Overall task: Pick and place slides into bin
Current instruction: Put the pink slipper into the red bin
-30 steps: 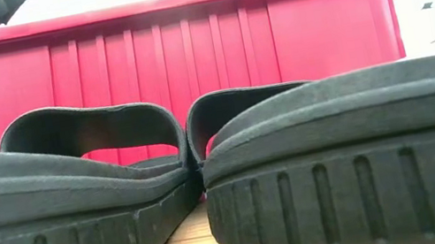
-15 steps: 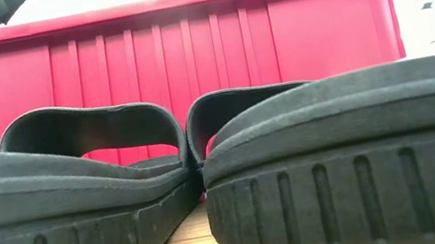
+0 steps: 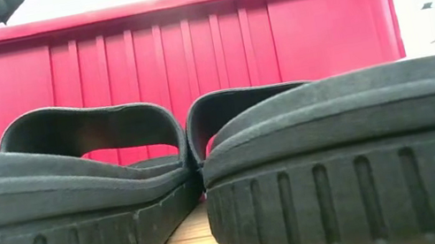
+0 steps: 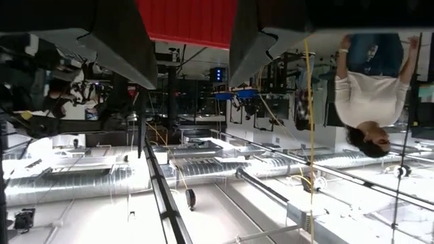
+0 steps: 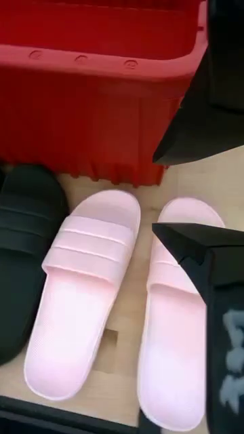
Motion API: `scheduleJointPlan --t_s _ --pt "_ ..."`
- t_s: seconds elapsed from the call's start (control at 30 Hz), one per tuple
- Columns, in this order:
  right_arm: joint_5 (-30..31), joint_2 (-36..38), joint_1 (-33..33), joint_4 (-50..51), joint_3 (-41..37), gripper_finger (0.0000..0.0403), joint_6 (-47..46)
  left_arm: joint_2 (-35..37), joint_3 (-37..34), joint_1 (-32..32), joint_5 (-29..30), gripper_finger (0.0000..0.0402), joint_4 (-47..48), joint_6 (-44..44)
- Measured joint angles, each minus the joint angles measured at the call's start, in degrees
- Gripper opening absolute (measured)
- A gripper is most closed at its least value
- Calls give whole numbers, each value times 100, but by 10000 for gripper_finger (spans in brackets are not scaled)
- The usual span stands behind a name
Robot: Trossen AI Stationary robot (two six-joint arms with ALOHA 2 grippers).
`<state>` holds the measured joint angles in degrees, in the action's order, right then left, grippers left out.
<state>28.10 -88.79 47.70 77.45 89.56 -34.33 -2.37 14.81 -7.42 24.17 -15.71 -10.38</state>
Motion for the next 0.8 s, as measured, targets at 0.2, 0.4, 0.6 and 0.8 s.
scheduleJointPlan --t_s 0.2,0.4,0.6,0.8 --pt "-584 4 4 -184 -6 139 -506 0 0 0 3 189 -78 -29" --pt "-881 -2 76 -1005 -228 139 -666 0 0 0 3 189 -117 -154" --pt "-905 4 220 -1726 -598 139 -926 0 0 0 3 189 -156 -156" --pt "-1283 2 458 -2479 -1486 139 -1181 0 0 0 1 189 -204 -177"
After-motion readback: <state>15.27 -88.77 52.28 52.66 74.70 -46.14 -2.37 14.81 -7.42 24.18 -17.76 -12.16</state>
